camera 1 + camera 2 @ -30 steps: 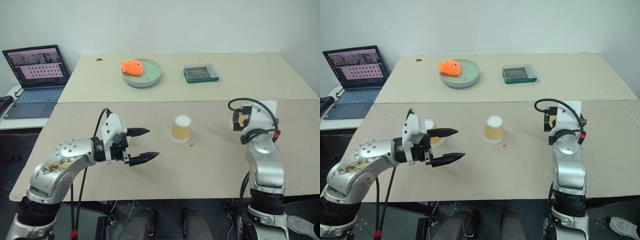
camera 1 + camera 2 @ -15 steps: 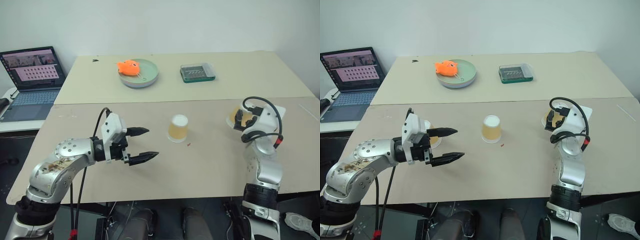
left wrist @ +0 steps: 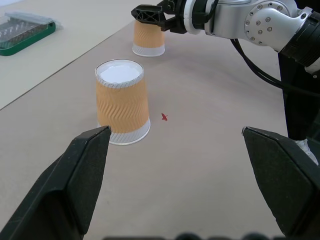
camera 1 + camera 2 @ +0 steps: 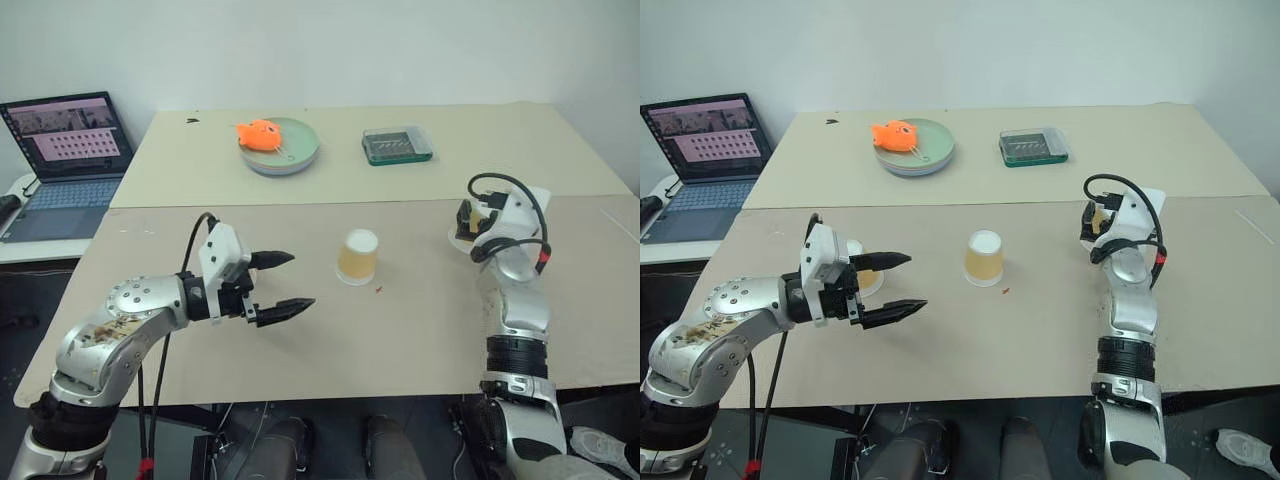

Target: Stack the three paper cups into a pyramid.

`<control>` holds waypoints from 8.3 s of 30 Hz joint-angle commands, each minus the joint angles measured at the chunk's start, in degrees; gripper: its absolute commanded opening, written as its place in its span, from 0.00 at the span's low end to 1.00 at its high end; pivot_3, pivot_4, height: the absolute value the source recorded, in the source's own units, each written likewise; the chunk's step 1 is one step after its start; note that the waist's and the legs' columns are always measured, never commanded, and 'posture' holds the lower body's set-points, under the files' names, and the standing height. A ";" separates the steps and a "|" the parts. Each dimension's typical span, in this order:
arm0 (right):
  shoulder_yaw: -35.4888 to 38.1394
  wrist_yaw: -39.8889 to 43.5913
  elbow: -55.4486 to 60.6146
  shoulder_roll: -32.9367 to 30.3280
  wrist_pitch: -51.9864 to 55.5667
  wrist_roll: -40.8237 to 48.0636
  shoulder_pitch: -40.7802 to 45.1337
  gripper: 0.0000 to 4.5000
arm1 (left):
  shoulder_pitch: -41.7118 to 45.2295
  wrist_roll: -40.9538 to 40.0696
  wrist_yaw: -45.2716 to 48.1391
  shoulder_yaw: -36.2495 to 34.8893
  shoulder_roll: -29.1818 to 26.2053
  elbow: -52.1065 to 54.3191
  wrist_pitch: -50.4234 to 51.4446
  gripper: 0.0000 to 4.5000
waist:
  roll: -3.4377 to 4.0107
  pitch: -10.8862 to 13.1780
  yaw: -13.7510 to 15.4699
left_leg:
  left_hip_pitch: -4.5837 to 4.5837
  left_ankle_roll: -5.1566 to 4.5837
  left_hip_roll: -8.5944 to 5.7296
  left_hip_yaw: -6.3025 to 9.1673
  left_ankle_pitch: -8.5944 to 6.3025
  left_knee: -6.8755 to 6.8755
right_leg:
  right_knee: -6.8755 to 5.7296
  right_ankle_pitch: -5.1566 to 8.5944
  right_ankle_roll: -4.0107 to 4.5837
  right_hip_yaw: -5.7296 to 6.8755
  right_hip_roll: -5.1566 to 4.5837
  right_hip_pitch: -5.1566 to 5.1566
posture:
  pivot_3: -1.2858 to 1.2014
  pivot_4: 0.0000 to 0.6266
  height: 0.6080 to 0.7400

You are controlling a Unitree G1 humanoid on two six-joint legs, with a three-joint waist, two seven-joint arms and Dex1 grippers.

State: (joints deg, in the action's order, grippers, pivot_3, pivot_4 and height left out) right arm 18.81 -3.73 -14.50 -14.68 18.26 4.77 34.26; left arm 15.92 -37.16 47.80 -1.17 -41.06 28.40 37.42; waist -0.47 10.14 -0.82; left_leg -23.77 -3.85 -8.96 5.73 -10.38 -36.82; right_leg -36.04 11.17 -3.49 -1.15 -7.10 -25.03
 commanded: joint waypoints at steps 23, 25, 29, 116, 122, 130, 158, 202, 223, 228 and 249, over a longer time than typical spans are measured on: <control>-2.06 11.15 0.13 -4.31 -5.60 5.63 3.50 0.56 | 0.07 -1.01 -2.03 -2.32 -0.68 2.95 0.11 1.00 | 0.00 0.00 -0.08 | 0.00 0.00 0.00 -0.01 0.00 0.00 | -0.01 0.00 0.00 -0.02 0.01 0.01 | 0.52 0.24 0.92; -3.01 20.29 1.58 -7.60 -3.88 9.23 3.84 0.56 | -0.07 -0.92 -2.26 -2.21 -0.60 3.05 0.04 1.00 | 0.00 0.01 -0.07 | -0.01 0.00 0.00 0.00 0.00 0.00 | 0.00 0.00 0.00 -0.02 0.01 0.02 | 0.52 0.24 0.92; -4.51 38.00 3.73 -14.15 1.63 17.33 3.92 0.56 | -0.25 -0.96 -2.59 -2.16 -0.57 3.16 0.02 1.00 | 0.00 0.01 -0.09 | -0.01 -0.02 0.02 0.00 -0.01 0.00 | 0.04 0.00 0.00 0.00 0.01 0.07 | 0.52 0.24 0.92; -13.34 66.53 35.69 -31.30 14.66 26.20 -0.20 0.98 | -13.87 18.00 -41.27 -8.78 17.54 19.83 -2.86 1.00 | -0.42 -0.02 0.86 | -0.08 -0.09 0.12 -0.01 -0.08 -0.03 | 0.28 -0.03 0.00 0.16 -0.31 0.18 | 0.52 0.24 0.92; -12.54 63.44 37.73 -32.41 16.80 26.95 -3.96 0.98 | -24.33 23.69 -45.59 -6.27 21.10 25.41 -2.64 1.00 | -0.45 -0.04 1.96 | -0.06 -0.09 0.08 -0.03 -0.09 -0.05 | 0.27 0.01 -0.06 0.28 -0.31 0.29 | 0.52 0.24 0.92; -9.32 59.51 38.48 -32.92 18.34 27.83 -7.15 0.98 | -25.45 21.70 -43.15 -9.22 25.08 16.99 -5.83 1.00 | -0.46 -0.04 2.54 | 0.00 -0.10 0.10 -0.03 -0.10 -0.05 | 0.30 0.32 -0.53 0.35 -0.32 0.41 | 0.52 0.24 0.92; -1.09 57.13 41.68 -36.35 18.57 31.93 -20.74 0.98 | -10.10 22.90 -35.01 -5.01 25.60 -5.29 -14.07 1.00 | -0.48 -0.04 3.09 | -0.04 -0.17 0.11 -0.03 -0.14 -0.09 | 0.51 0.36 -0.64 0.42 -0.33 0.52 | 0.52 0.24 0.92; -0.44 53.18 39.35 -36.40 17.49 29.28 -20.74 1.00 | 20.97 16.26 -19.96 -7.88 18.38 -29.16 -13.82 0.51 | -0.51 -0.03 3.28 | -0.06 -0.18 0.10 0.02 -0.14 -0.16 | 0.76 0.14 -0.58 0.53 -0.27 0.63 | 0.52 0.24 0.92; 2.79 50.24 38.73 -36.18 16.53 27.79 -23.52 1.00 | 50.11 14.45 21.84 2.88 23.58 -64.08 -21.18 0.51 | -0.54 -0.02 2.13 | -0.40 -0.40 -0.09 0.07 -0.24 -0.27 | 0.84 -0.12 -0.43 0.46 -0.33 0.37 | 0.52 0.24 0.92; 3.89 49.85 39.22 -36.10 16.57 27.61 -24.51 1.00 | 53.52 15.60 24.37 3.02 26.34 -68.98 -24.13 0.51 | -0.54 -0.02 1.72 | -0.41 -0.41 -0.09 0.07 -0.25 -0.39 | 0.84 -0.16 -0.49 0.46 -0.33 0.41 | 0.52 0.24 0.92; 3.95 47.35 41.20 -35.37 16.48 26.38 -27.01 1.00 | 64.15 19.11 28.76 2.71 36.10 -88.27 -20.48 0.51 | -0.56 0.00 1.43 | -0.53 -0.59 -0.12 0.07 -0.35 -1.00 | 0.59 -0.19 -0.70 0.47 -0.31 0.50 | 0.52 0.24 0.92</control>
State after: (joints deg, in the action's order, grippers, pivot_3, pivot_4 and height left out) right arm 20.92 44.43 24.54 -50.15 36.34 31.52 7.40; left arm 77.25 -18.30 76.81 2.33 -5.48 -59.13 17.50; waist -1.04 10.13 0.61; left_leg -24.30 -4.44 -9.08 5.80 -10.73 -37.82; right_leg -35.45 10.98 -4.19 -0.67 -7.42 -24.52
